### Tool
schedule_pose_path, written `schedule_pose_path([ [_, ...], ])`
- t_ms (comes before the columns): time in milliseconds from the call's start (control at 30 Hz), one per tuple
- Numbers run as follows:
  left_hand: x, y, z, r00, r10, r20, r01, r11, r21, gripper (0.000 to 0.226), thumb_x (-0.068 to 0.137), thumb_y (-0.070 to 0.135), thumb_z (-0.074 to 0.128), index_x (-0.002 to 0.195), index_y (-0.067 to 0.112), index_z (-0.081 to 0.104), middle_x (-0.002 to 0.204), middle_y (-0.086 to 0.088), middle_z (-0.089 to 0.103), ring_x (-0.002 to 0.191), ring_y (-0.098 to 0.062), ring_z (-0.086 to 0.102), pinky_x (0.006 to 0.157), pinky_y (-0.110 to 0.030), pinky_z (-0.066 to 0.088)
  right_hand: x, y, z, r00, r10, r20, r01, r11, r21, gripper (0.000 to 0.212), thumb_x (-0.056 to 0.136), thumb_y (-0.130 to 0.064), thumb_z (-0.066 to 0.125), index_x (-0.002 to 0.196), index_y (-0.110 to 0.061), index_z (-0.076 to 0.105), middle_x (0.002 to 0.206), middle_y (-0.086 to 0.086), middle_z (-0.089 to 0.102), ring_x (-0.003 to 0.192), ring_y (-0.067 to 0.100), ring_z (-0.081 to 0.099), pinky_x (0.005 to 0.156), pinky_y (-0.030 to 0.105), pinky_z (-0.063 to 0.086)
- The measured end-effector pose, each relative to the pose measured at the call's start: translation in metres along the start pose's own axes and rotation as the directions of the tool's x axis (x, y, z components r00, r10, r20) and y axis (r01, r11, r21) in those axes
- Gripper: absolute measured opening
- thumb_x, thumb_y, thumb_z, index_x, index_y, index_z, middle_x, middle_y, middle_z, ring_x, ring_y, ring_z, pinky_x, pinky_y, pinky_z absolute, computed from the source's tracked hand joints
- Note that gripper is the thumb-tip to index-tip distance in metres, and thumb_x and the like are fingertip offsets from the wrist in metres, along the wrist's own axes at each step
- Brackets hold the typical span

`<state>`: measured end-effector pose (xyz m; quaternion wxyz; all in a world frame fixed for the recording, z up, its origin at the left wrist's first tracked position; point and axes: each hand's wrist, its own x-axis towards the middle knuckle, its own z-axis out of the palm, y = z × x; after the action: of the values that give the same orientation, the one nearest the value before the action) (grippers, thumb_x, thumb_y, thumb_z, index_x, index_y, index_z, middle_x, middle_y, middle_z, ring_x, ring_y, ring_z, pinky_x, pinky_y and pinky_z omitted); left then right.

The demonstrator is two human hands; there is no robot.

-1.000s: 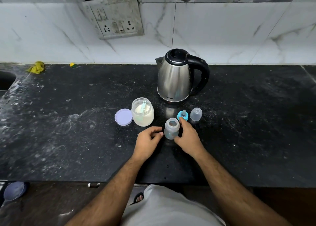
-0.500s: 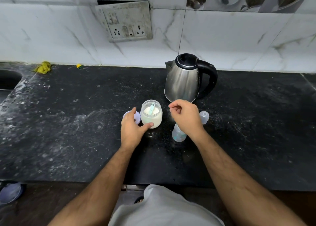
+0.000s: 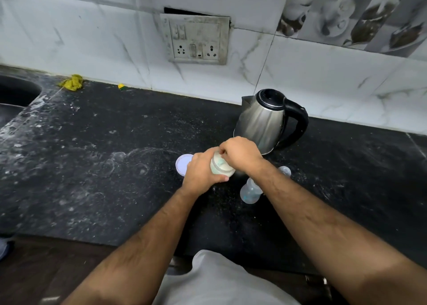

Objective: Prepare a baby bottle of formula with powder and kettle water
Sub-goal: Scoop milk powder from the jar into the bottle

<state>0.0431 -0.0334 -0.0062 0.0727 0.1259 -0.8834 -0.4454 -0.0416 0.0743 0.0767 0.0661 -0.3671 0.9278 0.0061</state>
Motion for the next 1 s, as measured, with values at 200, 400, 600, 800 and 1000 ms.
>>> schedule_pose_path([
  [200,-0.002,0.005,0.000,1.000,0.021,0.001,-0.021,0.997,0.077,0.088,0.059,0.035,0.089,0.136,0.034,0.047,0.118,0.007,0.061,0.120,-0.018,0.044,0.097,-0.035,0.039,0.001,-0.007,0.002,0.998,-0.003,0.070,0.026,0.945,-0.327,0.025,0.094,-0.013,0.049,0.108,-0.016,0.070,0.104,0.006,0.070,0.098,0.027,0.067,0.065,0.034,0.041],
  [400,-0.005,0.007,0.002,0.998,0.069,0.014,-0.070,0.989,0.131,0.089,0.060,0.037,0.089,0.137,0.033,0.045,0.124,0.016,0.057,0.120,-0.016,0.043,0.098,-0.039,0.039,-0.003,-0.014,0.007,0.984,0.082,0.158,-0.010,0.911,-0.411,0.025,0.097,-0.011,0.047,0.113,-0.012,0.066,0.115,0.004,0.068,0.108,0.024,0.065,0.075,0.033,0.046],
  [600,-0.007,0.007,0.004,0.996,0.082,0.020,-0.084,0.984,0.160,0.092,0.061,0.039,0.089,0.140,0.031,0.043,0.134,0.017,0.054,0.121,-0.015,0.042,0.096,-0.037,0.036,-0.004,-0.016,0.014,0.982,0.110,0.156,-0.037,0.912,-0.408,0.022,0.096,-0.012,0.051,0.113,-0.013,0.066,0.113,0.002,0.068,0.106,0.022,0.065,0.075,0.031,0.047],
  [800,-0.006,0.004,0.001,0.997,0.075,0.018,-0.077,0.989,0.126,0.091,0.059,0.037,0.089,0.138,0.032,0.045,0.132,0.016,0.056,0.119,-0.016,0.043,0.099,-0.039,0.039,-0.006,-0.011,-0.003,0.992,0.067,0.104,-0.030,0.944,-0.328,0.020,0.089,-0.015,0.057,0.105,-0.016,0.068,0.102,0.004,0.068,0.097,0.024,0.066,0.066,0.032,0.044],
  [1000,-0.003,0.007,0.000,0.995,0.086,0.041,-0.092,0.983,0.158,0.091,0.060,0.037,0.089,0.139,0.030,0.044,0.132,0.013,0.056,0.120,-0.019,0.043,0.099,-0.043,0.040,-0.007,0.004,-0.015,0.996,-0.055,0.069,0.069,0.969,-0.236,0.022,0.090,-0.019,0.057,0.105,-0.024,0.072,0.104,0.003,0.064,0.094,0.025,0.064,0.072,0.037,0.053],
])
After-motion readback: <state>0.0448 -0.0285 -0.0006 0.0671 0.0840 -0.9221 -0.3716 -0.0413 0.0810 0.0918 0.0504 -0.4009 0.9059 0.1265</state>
